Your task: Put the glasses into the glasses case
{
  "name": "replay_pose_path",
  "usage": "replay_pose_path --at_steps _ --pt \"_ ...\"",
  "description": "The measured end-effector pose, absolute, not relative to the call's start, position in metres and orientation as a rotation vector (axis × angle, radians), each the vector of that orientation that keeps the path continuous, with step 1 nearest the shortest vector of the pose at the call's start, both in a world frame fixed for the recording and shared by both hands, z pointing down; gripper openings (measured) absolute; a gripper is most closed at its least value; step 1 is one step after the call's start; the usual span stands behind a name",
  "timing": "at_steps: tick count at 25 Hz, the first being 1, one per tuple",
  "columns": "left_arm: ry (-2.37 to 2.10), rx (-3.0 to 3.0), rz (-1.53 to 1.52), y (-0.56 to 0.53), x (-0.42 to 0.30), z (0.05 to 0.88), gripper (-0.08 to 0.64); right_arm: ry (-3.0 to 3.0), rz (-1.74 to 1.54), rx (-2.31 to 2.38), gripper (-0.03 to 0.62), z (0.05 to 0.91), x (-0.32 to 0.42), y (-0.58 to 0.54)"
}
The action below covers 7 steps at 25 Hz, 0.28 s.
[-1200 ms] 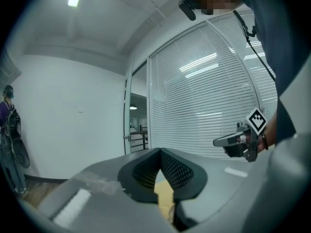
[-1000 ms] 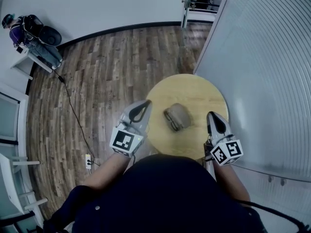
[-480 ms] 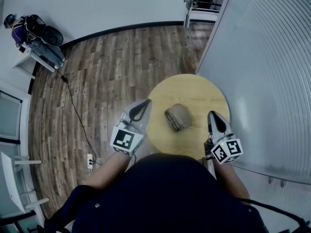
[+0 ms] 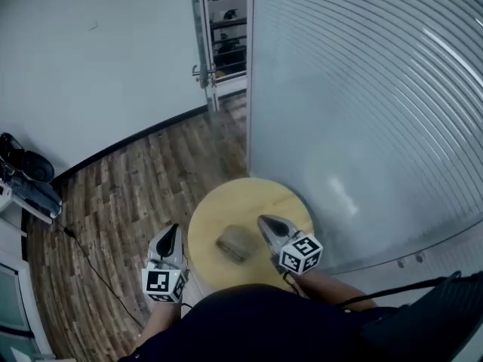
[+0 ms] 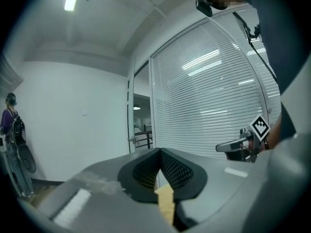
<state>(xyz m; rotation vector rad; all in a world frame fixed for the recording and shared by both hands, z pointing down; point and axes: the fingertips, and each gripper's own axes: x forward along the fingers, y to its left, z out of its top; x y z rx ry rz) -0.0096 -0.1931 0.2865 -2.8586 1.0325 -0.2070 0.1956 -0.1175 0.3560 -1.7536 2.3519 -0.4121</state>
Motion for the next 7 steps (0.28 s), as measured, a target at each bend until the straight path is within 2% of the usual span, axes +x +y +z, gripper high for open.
replay_pose_path --at_steps 7 --pt "1.043 -2.88 -0.218 -0.204 -0.015 0.235 0.0 2.322 -0.429 -1.791 0.008 0.294 0.213 -0.122"
